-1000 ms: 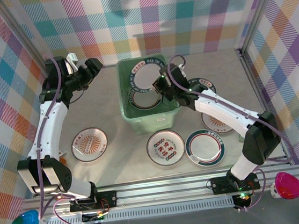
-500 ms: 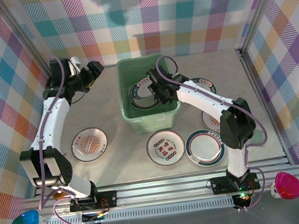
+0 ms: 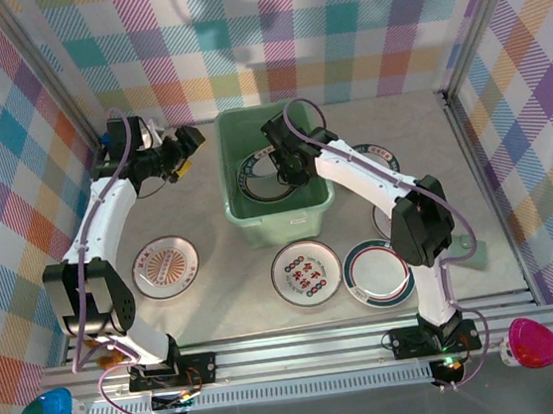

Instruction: Place the plates into the plastic bin on the countertop

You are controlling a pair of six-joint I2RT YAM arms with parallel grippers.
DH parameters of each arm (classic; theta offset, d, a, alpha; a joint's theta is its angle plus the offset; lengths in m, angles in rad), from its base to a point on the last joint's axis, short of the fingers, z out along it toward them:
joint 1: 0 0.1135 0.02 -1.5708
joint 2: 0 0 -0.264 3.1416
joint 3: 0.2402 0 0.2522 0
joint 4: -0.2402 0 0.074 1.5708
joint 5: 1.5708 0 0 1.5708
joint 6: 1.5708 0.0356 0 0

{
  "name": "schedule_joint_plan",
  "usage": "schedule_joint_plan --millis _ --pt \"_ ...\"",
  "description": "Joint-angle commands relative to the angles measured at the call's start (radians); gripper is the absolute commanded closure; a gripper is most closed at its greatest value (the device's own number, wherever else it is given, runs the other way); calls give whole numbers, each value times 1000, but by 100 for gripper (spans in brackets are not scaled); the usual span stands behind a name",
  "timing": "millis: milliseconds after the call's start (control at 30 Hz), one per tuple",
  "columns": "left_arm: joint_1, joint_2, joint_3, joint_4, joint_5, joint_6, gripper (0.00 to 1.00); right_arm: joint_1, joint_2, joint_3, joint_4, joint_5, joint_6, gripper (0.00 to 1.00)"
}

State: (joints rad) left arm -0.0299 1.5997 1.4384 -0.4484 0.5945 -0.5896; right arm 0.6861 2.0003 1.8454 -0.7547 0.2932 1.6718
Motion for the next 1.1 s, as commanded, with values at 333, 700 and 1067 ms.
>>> schedule_joint_plan --millis 333,700,1067 --pt "-59 -41 -99 19 23 1 15 27 92 153 -35 28 73 100" --pt "-120 -113 -201 84 37 -57 15 68 101 238 -109 86 86 100" --pt "-198 -162 -259 198 51 -127 15 73 59 153 -111 124 137 100"
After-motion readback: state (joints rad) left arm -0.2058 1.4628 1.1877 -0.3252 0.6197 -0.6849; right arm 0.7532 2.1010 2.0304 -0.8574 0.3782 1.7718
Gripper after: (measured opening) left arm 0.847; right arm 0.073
